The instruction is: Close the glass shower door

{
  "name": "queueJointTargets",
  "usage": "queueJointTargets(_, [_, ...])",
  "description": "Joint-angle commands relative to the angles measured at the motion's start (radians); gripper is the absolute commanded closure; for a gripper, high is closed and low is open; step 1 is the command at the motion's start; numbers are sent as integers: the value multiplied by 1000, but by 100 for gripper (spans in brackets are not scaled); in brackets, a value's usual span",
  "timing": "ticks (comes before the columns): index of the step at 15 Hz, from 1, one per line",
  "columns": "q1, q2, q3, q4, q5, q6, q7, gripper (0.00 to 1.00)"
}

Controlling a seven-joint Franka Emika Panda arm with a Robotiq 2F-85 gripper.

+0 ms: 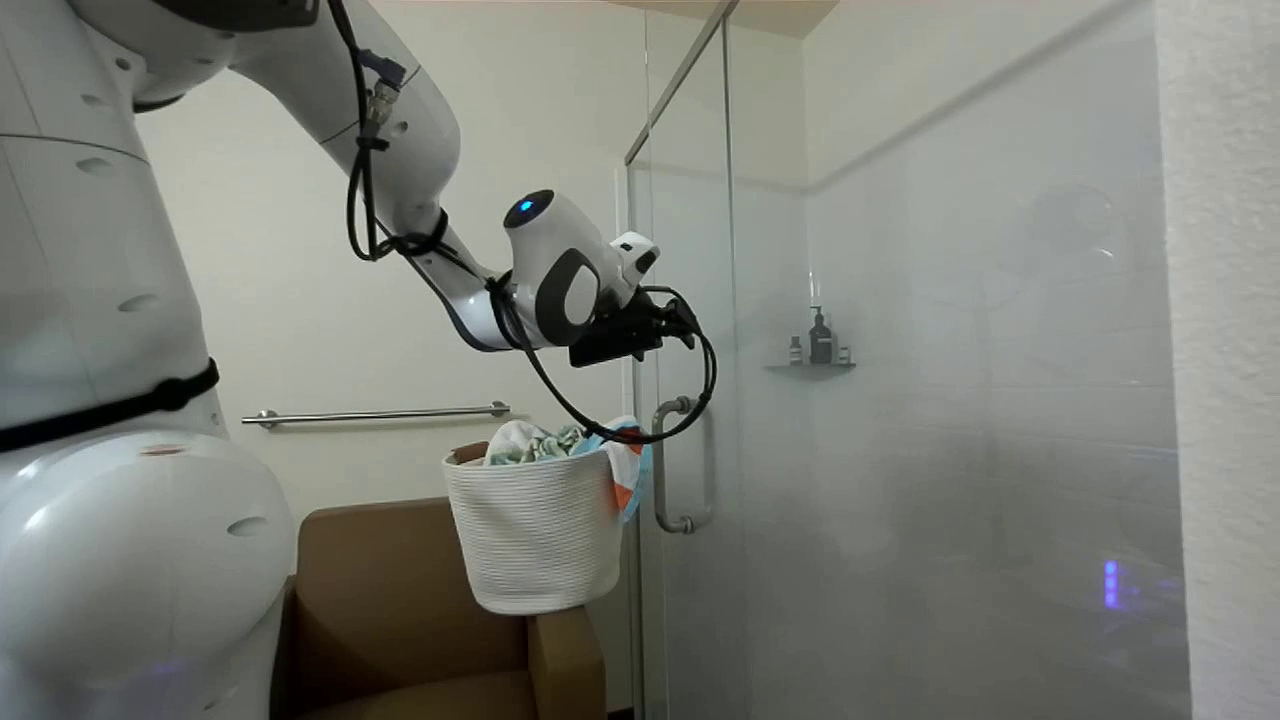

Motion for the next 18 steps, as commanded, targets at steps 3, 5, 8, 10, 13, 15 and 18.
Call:
queueJointTargets(3, [-130, -31, 122, -25, 14, 30, 16, 0])
queueJointTargets(5, [-174, -39, 162, -28, 17, 32, 20, 0])
queueJointTargets(8, [-237, -51, 221, -29, 22, 31, 25, 0])
queueJointTargets(10, [-280, -60, 261, -30, 26, 31, 30, 0])
queueJointTargets(13, [-341, -78, 319, -31, 32, 26, 44, 0])
queueJointTargets(15, [-373, -87, 353, -28, 33, 22, 55, 0])
queueJointTargets(18, [-415, -98, 397, -29, 47, 21, 67, 0])
